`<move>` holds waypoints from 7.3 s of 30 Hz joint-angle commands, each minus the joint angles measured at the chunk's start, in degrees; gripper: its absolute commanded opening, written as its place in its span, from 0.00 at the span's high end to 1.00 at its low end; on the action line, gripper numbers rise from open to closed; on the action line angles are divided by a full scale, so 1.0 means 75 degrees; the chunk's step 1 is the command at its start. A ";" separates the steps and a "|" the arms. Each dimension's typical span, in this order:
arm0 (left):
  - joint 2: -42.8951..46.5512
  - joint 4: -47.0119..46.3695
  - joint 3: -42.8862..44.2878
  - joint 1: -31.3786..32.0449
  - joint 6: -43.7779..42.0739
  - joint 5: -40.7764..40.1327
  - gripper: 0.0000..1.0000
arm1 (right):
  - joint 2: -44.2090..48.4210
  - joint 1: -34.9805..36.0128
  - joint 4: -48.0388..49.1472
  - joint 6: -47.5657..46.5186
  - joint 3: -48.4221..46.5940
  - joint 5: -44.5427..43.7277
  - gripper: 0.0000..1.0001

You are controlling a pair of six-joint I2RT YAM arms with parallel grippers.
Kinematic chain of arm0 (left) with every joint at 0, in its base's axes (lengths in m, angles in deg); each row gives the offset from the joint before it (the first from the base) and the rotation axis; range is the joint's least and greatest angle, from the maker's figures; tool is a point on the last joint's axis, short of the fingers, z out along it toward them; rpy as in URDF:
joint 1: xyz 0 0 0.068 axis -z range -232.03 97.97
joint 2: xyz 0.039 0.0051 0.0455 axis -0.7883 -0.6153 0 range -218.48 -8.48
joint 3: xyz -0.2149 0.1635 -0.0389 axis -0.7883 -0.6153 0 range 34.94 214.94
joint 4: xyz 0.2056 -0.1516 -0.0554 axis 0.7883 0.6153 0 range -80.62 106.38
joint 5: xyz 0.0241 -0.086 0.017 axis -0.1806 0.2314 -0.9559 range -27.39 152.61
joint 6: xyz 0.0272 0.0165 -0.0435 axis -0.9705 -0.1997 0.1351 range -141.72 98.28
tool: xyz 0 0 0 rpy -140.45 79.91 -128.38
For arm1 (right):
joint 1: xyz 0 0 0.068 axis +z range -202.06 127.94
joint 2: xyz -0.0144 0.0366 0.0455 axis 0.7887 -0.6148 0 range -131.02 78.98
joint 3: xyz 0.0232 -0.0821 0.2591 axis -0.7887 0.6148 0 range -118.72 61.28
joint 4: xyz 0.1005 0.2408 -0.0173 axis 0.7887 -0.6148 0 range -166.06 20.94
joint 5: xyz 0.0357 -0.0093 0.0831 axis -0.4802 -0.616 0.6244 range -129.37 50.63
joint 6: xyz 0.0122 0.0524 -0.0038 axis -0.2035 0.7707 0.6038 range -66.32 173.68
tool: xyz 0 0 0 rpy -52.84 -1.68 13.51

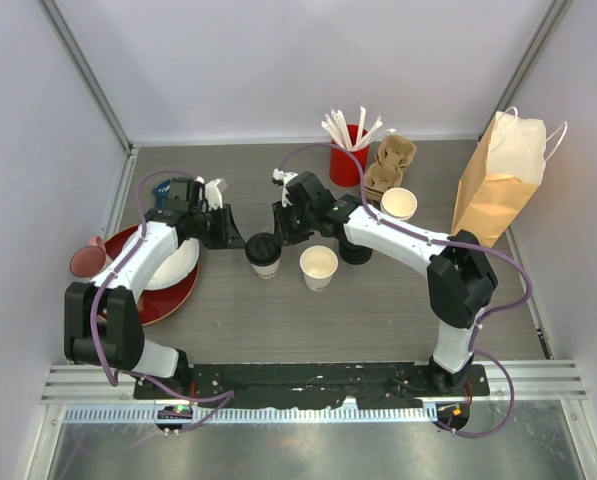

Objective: Pack the takeout coffee

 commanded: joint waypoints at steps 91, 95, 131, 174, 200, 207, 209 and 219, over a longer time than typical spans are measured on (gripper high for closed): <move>0.0904 0.1303 0.1507 -0.0001 -0.1143 -0.1171 0.60 | 0.3401 -0.2259 -0.1693 -0.0643 0.1485 -0.3707 0.51; 0.1021 0.1385 0.1461 -0.0001 -0.1249 -0.1311 0.60 | 0.3286 -0.2377 -0.1693 -0.0620 0.1931 -0.3719 0.51; 0.1315 0.1222 0.1132 -0.0001 -0.1425 -0.1428 0.59 | 0.0742 -0.2389 -0.1470 -0.0502 0.1287 -0.3390 0.71; 0.1326 0.1233 0.1203 -0.0001 -0.1413 -0.1370 0.59 | 0.1105 -0.2378 -0.1518 -0.0900 0.1041 -0.3343 0.99; 0.1115 0.1292 0.2291 0.0081 -0.1156 -0.1206 0.59 | 0.3835 -0.0457 -0.0932 -0.1533 0.2129 -0.2828 0.99; 0.0975 0.1386 0.2562 0.0608 -0.0968 -0.1217 0.58 | 0.3719 0.0048 -0.0733 -0.1756 0.2635 -0.2851 0.99; 0.1021 0.1386 0.2481 0.0620 -0.0956 -0.1276 0.58 | 0.3660 0.0072 -0.0651 -0.1826 0.2705 -0.2910 0.99; 0.1232 0.1327 0.2211 0.0620 -0.1073 -0.1370 0.58 | 0.3345 0.0083 -0.0346 -0.1991 0.2494 -0.2735 0.99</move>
